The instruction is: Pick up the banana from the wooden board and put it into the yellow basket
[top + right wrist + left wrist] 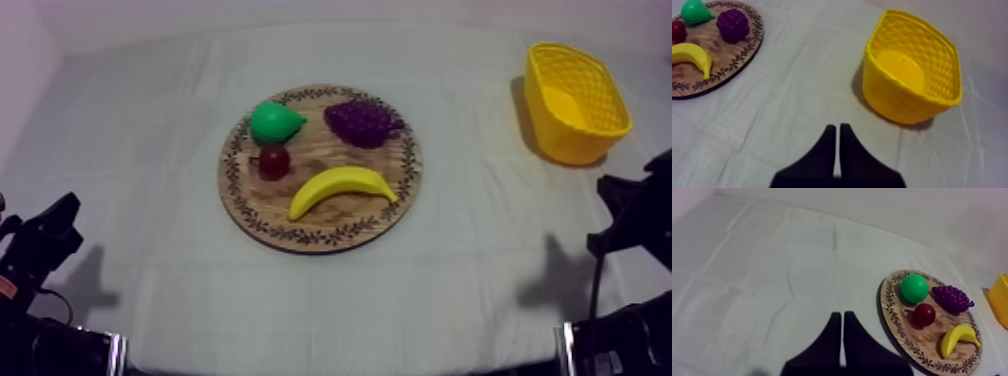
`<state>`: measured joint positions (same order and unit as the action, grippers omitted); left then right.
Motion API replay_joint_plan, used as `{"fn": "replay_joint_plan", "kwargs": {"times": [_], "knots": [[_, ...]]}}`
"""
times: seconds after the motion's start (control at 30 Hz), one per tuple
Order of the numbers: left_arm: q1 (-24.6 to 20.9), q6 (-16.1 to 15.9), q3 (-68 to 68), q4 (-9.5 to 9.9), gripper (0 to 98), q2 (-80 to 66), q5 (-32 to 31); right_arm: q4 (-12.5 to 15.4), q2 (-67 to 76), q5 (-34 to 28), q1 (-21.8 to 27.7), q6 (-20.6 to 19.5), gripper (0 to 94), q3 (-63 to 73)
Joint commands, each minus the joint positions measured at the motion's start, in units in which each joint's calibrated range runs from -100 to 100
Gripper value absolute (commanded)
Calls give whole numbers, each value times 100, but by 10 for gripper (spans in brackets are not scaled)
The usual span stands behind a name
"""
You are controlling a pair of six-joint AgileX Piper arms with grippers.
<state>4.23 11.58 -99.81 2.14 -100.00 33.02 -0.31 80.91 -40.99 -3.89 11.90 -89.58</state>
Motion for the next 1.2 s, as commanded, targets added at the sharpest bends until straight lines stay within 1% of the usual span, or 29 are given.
{"fn": "replay_joint_plan", "kwargs": {"times": [0.0, 0.13, 0.3, 0.33, 0.4, 0.53, 0.73, 0.97, 1.17], "knots": [[0, 0, 3, 3, 1, 0, 4, 153, -746, -233, -23, 145, 6, 766], [0, 0, 3, 3, 1, 0, 4, 578, -1618, -725, -6, 505, 6, 1895], [0, -2, 3, 3, 1, 0, 4, 1374, -2833, -1585, 281, 1173, 6, 3367], [0, -1, 3, 3, 1, 0, 4, 1492, -3091, -1791, 318, 1262, 6, 3669], [0, 0, 3, 3, 1, 0, 4, 1624, -3593, -2170, 298, 1325, 6, 4276], [0, -1, 3, 3, 1, 0, 4, 1675, -4480, -2661, 98, 1284, 6, 5333], [0, 2, 3, 3, 1, 0, 4, 1683, -5626, -3018, -180, 1308, 6, 6533], [0, 1, 3, 3, 1, 0, 4, 1746, -6499, -2975, -565, 1460, 6, 7163], [0, -1, 3, 3, 1, 0, 4, 1577, -6954, -2824, -1207, 1525, 6, 7234]]}}
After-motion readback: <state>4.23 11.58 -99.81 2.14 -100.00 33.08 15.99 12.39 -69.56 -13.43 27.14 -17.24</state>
